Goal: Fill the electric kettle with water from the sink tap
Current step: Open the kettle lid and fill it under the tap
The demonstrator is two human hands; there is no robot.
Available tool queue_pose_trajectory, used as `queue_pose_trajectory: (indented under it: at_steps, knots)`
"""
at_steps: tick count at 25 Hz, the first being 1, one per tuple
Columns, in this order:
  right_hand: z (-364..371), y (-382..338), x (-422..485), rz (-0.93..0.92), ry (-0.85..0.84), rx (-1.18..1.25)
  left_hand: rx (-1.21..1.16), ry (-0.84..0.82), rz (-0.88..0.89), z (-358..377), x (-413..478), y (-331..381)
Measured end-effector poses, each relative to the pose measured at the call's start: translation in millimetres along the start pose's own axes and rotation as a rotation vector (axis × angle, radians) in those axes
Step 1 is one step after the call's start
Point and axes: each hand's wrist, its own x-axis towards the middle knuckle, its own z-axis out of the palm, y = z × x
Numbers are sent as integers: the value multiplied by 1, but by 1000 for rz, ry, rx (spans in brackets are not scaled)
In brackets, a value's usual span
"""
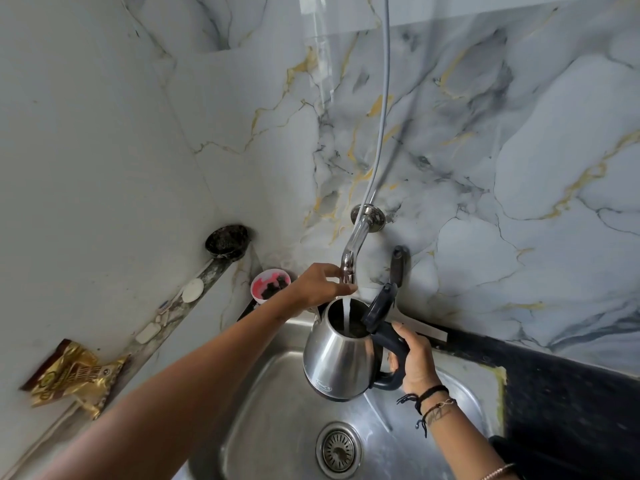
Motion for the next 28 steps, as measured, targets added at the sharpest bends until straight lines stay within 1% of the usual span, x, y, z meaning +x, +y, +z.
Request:
queue_pose_trajectory:
  at_steps: [3,4,6,8,11,15,18,20,22,25,26,27,28]
  knots:
    - [1,-2,-1,1,-9,-9,-51,-23,1,-3,-1,-1]
    - [1,-2,-1,0,-13,-5,-11,-17,7,-3,0,-3]
    - [1,-4,0,-14,-27,11,153,-13,48,-5,4,-6]
    - [1,-6,1,-16,-39,2,225,-44,79,-7,7,-4]
    - [4,-6,3,2,-40,1,238,-96,103,-11,10,-4]
    - [5,-8,5,0,-42,2,120,-164,101,-17,12,-9]
    - [5,-9,6,-10,-49,10,119,-151,154,-19,16,-12]
    - [5,-11,5,-13,-55,29,191,-132,155,-19,19,-14]
    - [6,-11,6,-14,-55,32,328,-46,120,-14,21,-15]
    - [6,-13,4,26,-13,13,577,270,134,15,14,-11]
    - [5,-14,1,32,-11,11,652,338,145,23,9,-8]
    - [3,-14,-1,29,-12,7,695,364,143,28,5,-7]
    - [0,-14,-3,17,-13,-4,687,353,127,27,1,-6]
